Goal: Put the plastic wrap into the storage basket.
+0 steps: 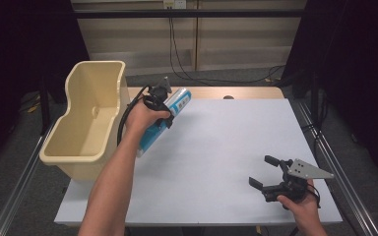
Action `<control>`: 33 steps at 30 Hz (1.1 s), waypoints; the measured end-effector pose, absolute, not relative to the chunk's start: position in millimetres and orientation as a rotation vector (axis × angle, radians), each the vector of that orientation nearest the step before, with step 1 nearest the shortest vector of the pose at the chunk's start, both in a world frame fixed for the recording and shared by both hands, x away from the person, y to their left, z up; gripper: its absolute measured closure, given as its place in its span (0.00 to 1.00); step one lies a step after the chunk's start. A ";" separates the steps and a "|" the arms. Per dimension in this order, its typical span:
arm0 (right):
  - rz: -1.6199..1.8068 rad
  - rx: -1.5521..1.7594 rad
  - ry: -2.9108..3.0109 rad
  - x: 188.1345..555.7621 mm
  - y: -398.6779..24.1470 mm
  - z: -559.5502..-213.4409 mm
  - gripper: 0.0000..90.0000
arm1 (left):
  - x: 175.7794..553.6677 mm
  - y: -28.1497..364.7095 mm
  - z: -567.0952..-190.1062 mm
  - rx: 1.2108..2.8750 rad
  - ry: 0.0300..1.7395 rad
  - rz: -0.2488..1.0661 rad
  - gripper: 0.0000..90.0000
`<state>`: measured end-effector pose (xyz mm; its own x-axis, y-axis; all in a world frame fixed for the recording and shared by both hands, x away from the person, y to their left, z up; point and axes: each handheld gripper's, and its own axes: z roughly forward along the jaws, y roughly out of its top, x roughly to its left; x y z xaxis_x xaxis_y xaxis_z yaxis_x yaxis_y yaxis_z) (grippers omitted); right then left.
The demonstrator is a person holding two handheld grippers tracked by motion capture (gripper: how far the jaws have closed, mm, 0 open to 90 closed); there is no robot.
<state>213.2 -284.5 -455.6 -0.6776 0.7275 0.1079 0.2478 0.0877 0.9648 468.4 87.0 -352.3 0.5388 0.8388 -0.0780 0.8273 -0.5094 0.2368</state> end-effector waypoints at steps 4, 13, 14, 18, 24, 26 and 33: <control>1.619 0.957 1.974 213.2 -283.7 -455.6 0.02 | 461.1 92.5 -333.1 2.487 1.426 0.076 0.36; 1.618 0.956 1.975 213.8 -283.5 -455.4 0.02 | 449.2 110.8 -297.9 2.419 1.494 0.084 0.36; 1.620 0.959 1.973 213.7 -283.3 -455.2 0.02 | 448.3 113.5 -294.8 2.408 1.496 0.085 0.36; 1.619 0.957 1.972 213.7 -283.3 -455.0 0.02 | 443.9 124.4 -282.9 2.364 1.528 0.082 0.36; 1.619 0.957 1.972 213.9 -283.2 -454.7 0.02 | 436.9 141.4 -268.1 2.315 1.582 0.084 0.36; 1.618 0.957 1.972 213.9 -282.8 -454.8 0.02 | 434.6 145.5 -265.0 2.299 1.593 0.078 0.36; 1.611 0.953 1.975 214.3 -282.6 -454.9 0.02 | 427.9 162.6 -254.2 2.259 1.627 0.077 0.36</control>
<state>214.3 -282.6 -454.9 -0.6783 0.7279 0.1006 0.2450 0.0949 0.9649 427.9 162.6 -254.2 0.3372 0.9277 -0.1601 0.9084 -0.2760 0.3141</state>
